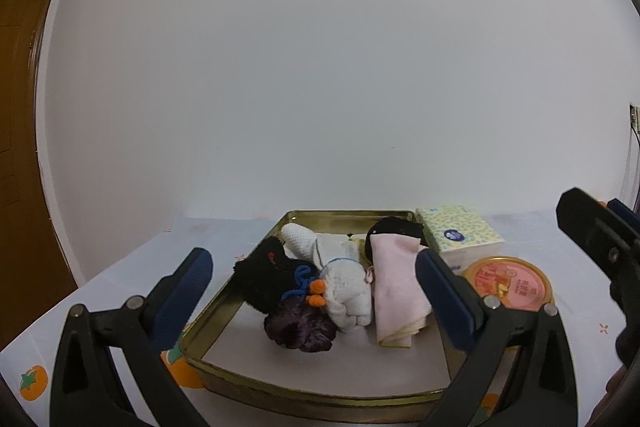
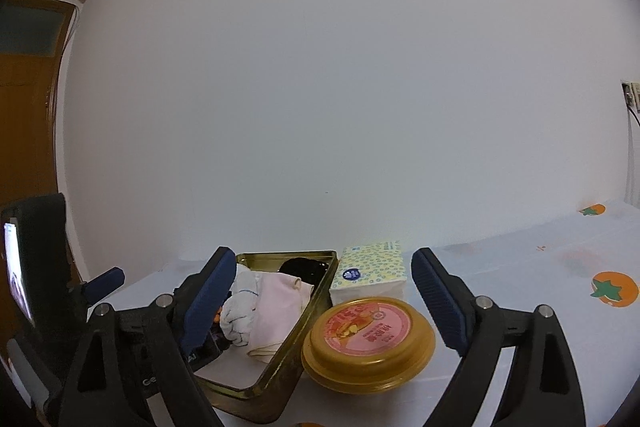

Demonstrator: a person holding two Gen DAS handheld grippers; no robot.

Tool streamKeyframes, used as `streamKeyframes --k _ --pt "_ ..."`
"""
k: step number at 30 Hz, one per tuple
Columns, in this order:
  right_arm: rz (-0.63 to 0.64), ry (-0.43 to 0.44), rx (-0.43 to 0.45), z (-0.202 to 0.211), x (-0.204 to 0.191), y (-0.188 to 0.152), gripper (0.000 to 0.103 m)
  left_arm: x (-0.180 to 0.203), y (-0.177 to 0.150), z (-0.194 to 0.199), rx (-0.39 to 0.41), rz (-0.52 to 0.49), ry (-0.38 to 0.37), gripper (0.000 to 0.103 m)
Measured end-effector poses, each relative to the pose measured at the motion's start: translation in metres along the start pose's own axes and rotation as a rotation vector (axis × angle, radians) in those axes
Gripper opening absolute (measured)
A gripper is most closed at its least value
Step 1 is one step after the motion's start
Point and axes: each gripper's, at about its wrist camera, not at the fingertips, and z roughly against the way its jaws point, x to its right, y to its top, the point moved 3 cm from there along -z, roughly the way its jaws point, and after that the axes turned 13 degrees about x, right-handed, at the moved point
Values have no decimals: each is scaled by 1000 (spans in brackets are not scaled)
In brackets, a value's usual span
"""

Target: Organize soft objects

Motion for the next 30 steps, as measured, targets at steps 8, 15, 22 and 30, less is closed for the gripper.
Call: streamKeyframes --k 8,15,22,30 --pt "37 -21 44 13 0 7 91 1 2 6 17 4 -5 103" --pt "55 -16 67 21 -2 11 91 1 1 4 7 -1 2 103" --pt "48 -21 60 26 -2 13 91 1 0 4 6 -1 3 103" --pt "47 -21 60 19 -1 10 91 2 -1 3 -2 -1 5 103"
